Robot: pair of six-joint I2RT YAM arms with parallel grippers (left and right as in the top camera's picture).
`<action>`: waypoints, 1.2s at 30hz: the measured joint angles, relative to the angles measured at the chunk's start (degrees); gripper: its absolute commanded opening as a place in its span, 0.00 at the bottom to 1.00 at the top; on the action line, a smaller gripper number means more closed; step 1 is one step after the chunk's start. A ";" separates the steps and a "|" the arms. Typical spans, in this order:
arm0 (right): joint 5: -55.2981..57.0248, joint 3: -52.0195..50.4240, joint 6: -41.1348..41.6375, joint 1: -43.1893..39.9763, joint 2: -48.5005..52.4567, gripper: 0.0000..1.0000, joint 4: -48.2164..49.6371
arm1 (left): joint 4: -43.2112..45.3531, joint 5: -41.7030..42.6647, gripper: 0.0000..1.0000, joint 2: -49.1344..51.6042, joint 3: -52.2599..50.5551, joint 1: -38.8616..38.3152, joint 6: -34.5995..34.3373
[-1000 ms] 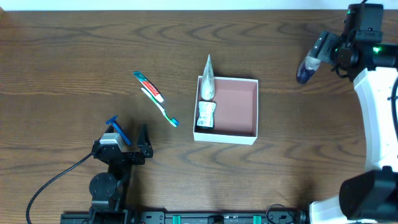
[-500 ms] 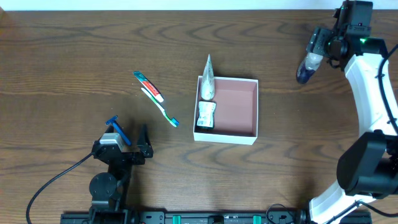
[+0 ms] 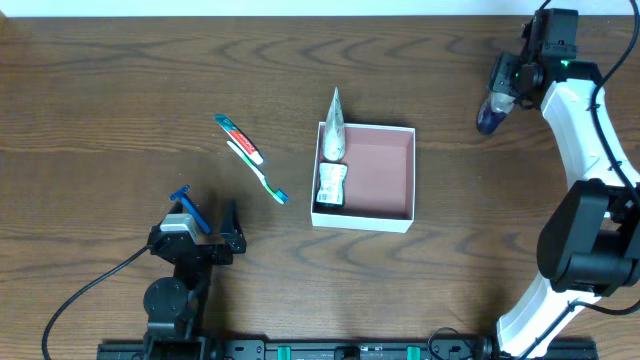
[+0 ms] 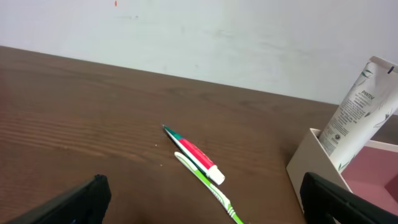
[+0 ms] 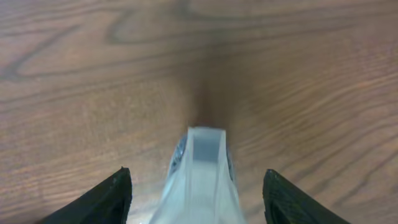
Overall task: Pack container
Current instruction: 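Move right gripper to the blue foam pump bottle and grasp it, then carry the pump bottle with right gripper into the box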
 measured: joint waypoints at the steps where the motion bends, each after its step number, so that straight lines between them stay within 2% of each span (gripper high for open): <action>1: -0.02 0.00 -0.15 0.00 0.00 0.59 0.44 | 0.00 0.00 0.98 0.00 0.00 0.00 0.00; 10: -1.11 0.00 -0.92 0.00 0.00 0.40 1.97 | 0.00 0.00 0.98 0.00 0.00 0.00 0.00; 24: -3.50 0.09 -0.85 0.00 0.02 0.25 0.31 | 0.00 0.00 0.98 0.00 0.00 0.00 0.00; 31: -7.37 1.46 -0.83 0.02 -0.90 0.23 -3.50 | 0.00 0.00 0.98 0.00 0.00 0.00 0.00; 36: -9.07 1.57 -0.83 0.00 -7.26 0.23 -5.46 | 0.00 0.00 0.98 0.00 0.00 0.00 0.00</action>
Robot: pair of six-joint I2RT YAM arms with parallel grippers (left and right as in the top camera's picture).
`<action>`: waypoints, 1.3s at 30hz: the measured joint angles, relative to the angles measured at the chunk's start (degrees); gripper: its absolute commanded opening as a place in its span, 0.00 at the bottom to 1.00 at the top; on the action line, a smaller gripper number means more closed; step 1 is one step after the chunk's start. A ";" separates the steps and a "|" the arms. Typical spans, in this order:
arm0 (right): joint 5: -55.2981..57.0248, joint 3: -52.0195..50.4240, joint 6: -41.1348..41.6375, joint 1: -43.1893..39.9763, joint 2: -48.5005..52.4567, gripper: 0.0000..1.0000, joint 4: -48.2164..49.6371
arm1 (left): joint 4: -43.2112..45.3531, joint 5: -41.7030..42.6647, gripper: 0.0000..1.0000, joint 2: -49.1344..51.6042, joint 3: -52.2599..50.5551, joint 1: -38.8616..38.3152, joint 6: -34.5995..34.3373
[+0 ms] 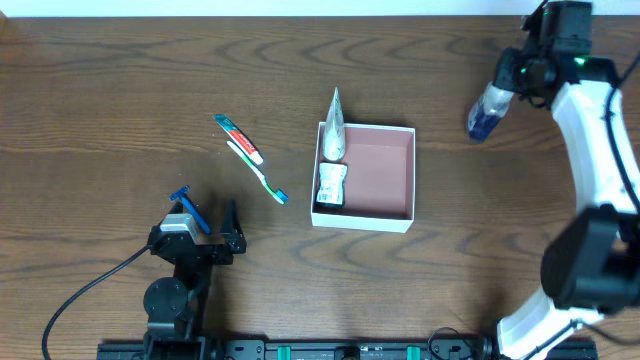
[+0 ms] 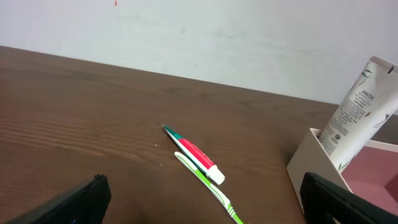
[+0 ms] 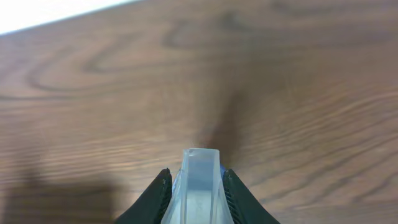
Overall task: Pack container
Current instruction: 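Carry the pump bottle with right gripper into the box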
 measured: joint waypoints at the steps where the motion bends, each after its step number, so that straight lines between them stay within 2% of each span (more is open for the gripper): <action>1: -0.55 0.02 0.00 0.00 -1.66 0.23 -0.37 | 0.00 0.00 0.98 0.00 0.00 0.00 0.00; 11: -12.52 2.16 1.49 0.35 -18.49 0.24 -4.94 | 0.00 0.00 0.98 0.00 0.00 0.00 0.00; 23: -16.52 2.14 2.08 10.71 -19.65 0.22 -9.46 | 0.00 0.00 0.98 0.00 0.00 0.00 0.00; 28: -12.79 2.14 2.80 17.51 -19.65 0.22 -9.75 | 0.00 0.00 0.98 0.00 0.00 0.00 0.00; 39: 4.33 2.14 6.71 31.43 -16.22 0.22 -9.84 | 0.00 0.00 0.98 0.00 0.00 0.00 0.00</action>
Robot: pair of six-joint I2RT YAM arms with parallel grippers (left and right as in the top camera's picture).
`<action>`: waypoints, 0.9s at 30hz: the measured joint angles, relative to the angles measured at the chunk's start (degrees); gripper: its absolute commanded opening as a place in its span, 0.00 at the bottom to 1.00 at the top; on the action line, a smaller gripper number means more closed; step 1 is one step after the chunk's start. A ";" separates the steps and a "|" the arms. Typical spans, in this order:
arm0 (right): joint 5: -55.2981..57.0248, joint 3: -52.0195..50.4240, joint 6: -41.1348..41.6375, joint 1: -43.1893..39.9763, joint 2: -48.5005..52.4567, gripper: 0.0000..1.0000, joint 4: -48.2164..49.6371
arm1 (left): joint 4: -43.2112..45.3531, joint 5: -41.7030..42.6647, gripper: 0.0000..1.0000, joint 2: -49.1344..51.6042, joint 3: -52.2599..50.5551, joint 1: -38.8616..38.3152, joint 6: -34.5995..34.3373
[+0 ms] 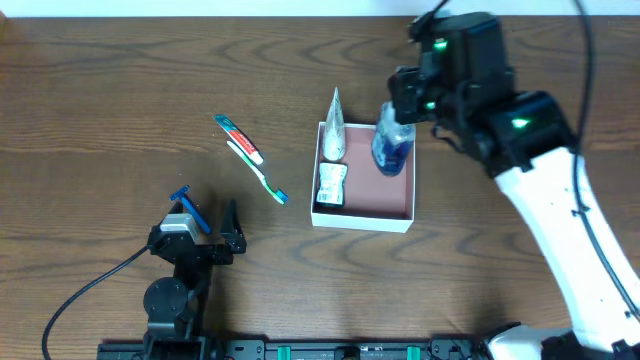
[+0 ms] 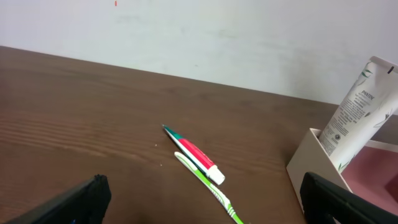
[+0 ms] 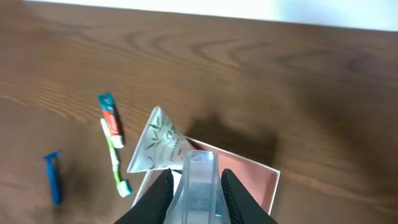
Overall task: Pack container
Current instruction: 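Carry the pump bottle with right gripper into the box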
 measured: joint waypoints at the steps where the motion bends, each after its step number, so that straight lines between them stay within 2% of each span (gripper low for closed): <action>1: 1.51 0.00 0.55 0.92 0.72 0.22 0.00 | 0.00 0.00 0.98 0.00 0.00 0.00 0.00; 11: 12.26 0.00 4.79 6.75 7.50 0.17 0.39 | 0.00 0.00 0.98 0.00 0.00 0.00 0.00; 27: 14.25 0.00 6.82 7.17 14.60 0.17 2.51 | 0.00 0.00 0.98 0.00 0.00 0.00 0.00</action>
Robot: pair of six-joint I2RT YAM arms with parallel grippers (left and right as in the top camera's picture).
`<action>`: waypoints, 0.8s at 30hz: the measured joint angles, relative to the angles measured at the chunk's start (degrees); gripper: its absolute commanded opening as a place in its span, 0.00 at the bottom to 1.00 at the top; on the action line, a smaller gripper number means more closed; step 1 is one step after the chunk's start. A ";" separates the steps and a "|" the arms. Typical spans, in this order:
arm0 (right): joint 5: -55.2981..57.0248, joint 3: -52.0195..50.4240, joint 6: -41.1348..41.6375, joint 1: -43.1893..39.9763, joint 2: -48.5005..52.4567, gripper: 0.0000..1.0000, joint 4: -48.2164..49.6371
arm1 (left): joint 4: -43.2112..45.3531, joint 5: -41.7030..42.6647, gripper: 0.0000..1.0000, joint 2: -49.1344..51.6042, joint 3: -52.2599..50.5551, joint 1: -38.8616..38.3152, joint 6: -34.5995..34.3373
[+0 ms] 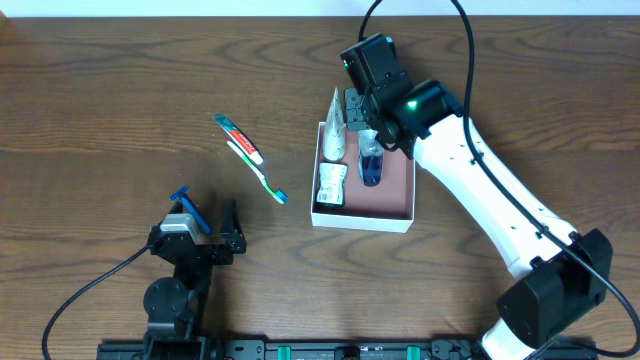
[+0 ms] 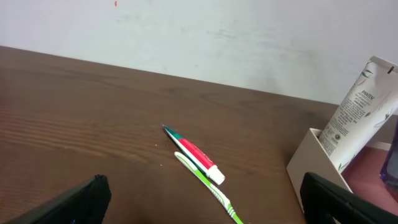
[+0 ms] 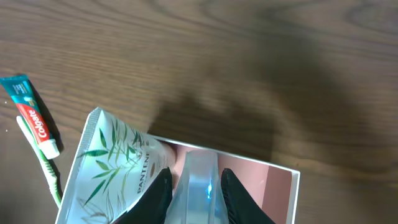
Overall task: Pack container
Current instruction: 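Carry the pump bottle with right gripper into the box, then lower the pump bottle into the box and open right gripper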
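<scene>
A white box with a pink floor (image 1: 390, 170) stands mid-table; a white Pantene tube (image 1: 333, 125) leans in its left end. My right gripper (image 3: 194, 190) is shut on a clear bottle of blue liquid (image 1: 370, 160), held inside the box beside the tube (image 3: 118, 165). On the wood left of the box lie a Colgate toothpaste tube (image 1: 238, 138) and a green toothbrush (image 1: 262, 175), both also in the left wrist view: toothpaste (image 2: 196, 152), toothbrush (image 2: 208, 190). My left gripper (image 2: 202, 199) rests open near the front edge.
A blue razor (image 1: 187, 207) lies by my left gripper near the front edge. The right arm (image 1: 480, 200) reaches across the table's right half to the box. The white wall (image 2: 199, 37) borders the far table edge.
My right gripper has gone from above the box's middle to lower inside it, next to the Pantene tube, still holding the blue bottle. The left arm is unmoved.
My right gripper stood open around the blue bottle at the far right of the table. Then it was shut on the bottle there. Then it held the bottle over the box, and now holds it down inside the box.
</scene>
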 measured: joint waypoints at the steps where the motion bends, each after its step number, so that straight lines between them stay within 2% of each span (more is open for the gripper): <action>1: 0.00 0.00 0.00 0.00 0.07 0.17 0.28 | 0.00 0.00 0.98 0.00 0.00 0.00 0.00; 8: 0.92 0.00 -0.15 0.00 0.11 0.15 4.61 | 0.00 0.00 0.98 0.00 0.00 0.00 0.00; 11: 1.49 0.00 -0.50 0.00 0.09 0.09 5.29 | 0.00 0.00 0.98 0.00 0.00 0.00 0.00; 24: 4.26 -0.02 -6.60 0.00 -0.42 0.18 14.25 | 0.00 0.00 0.98 0.00 0.00 0.00 0.00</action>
